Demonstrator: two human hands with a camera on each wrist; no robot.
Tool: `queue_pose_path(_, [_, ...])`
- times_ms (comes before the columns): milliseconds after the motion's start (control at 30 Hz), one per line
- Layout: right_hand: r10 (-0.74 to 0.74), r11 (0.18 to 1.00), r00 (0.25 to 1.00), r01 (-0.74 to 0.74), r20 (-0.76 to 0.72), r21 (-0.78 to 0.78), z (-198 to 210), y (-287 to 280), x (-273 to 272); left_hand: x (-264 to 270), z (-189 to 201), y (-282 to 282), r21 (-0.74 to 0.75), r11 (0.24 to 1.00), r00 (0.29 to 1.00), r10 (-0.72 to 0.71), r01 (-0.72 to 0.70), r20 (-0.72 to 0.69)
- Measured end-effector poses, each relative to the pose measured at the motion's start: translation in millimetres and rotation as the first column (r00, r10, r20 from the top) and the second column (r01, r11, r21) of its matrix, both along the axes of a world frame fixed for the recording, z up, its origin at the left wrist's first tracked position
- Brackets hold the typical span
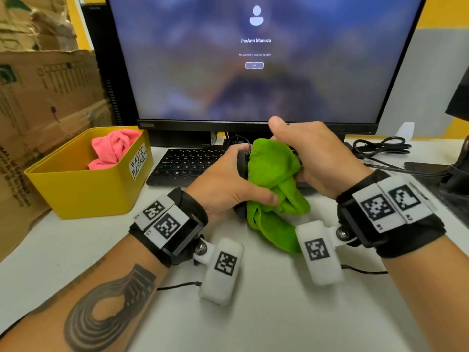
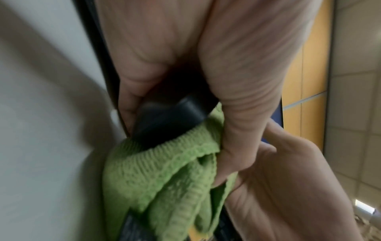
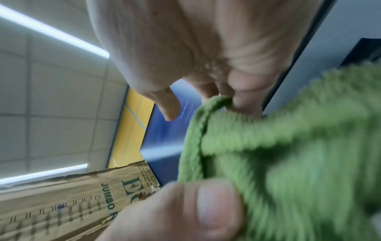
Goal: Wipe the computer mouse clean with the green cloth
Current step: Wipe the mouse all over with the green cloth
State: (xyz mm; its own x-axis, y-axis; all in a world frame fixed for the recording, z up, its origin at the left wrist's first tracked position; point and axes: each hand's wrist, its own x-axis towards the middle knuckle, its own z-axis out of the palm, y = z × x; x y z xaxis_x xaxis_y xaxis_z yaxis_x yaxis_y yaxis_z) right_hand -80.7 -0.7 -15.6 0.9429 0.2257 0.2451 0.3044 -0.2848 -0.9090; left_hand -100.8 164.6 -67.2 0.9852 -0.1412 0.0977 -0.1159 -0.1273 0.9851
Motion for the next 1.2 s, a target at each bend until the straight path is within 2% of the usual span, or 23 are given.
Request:
queue_pose_path(67, [0.101,0.993,0.99,-0.095,-0.101,0.066,3,-5,-1,1,3,3,-0.031,0.999,1.0,-0.007,0.007,0.006])
queue_pose_path(167, [0.258,0.966,0.952,-0.257,-0.167,0.029,0,-17,-3,-1,10,4,-0.174,0.982,0.997,-0.071,0.067,-0.018])
queue_pose_path(233, [0.267,0.961,0.947,-0.276,-0.179,-0.025,-4,-21,-2,-1,12,4,-0.219,0.974,0.997,-0.069,0.062,-0.022])
queue_pose_path(300, [0.209,0.971,0.963,-0.225,-0.172,-0.076,-6,-19,0,-1,13,5,-0.252,0.968,0.999,-0.021,0.012,-0.034])
queue_pose_path(400, [0.125,0.991,0.962,-0.135,-0.243,-0.024,-3,-19,1,0,15,6,-0.269,0.961,0.997,0.054,-0.066,-0.053])
queue_pose_path(567, [0.15,0.979,0.937,-0.185,-0.315,-0.083,4,-31,1,5,19,16,-0.322,0.933,0.987,0.145,-0.159,-0.066])
queue_pose_path(667, [0.124,0.984,0.95,-0.154,-0.286,-0.085,4,-35,4,5,21,19,-0.331,0.93,0.987,0.141,-0.158,-0.073])
queue_pose_path(800, [0.147,0.986,0.949,-0.164,-0.278,-0.039,-2,-37,7,4,25,20,-0.413,0.902,0.992,0.105,-0.127,-0.077])
queue_pose_path(967, [0.097,0.994,0.953,-0.108,-0.288,-0.023,-5,-35,13,8,27,27,-0.501,0.855,0.989,0.088,-0.136,-0.117])
queue_pose_path(1100, [0.027,1.0,0.96,-0.022,-0.277,0.022,-6,-34,16,9,24,27,-0.447,0.882,0.988,0.115,-0.148,-0.1])
queue_pose_path(1200, [-0.06,0.987,0.971,0.092,-0.233,0.131,-5,-28,19,2,20,18,-0.281,0.958,0.998,0.053,-0.063,-0.042])
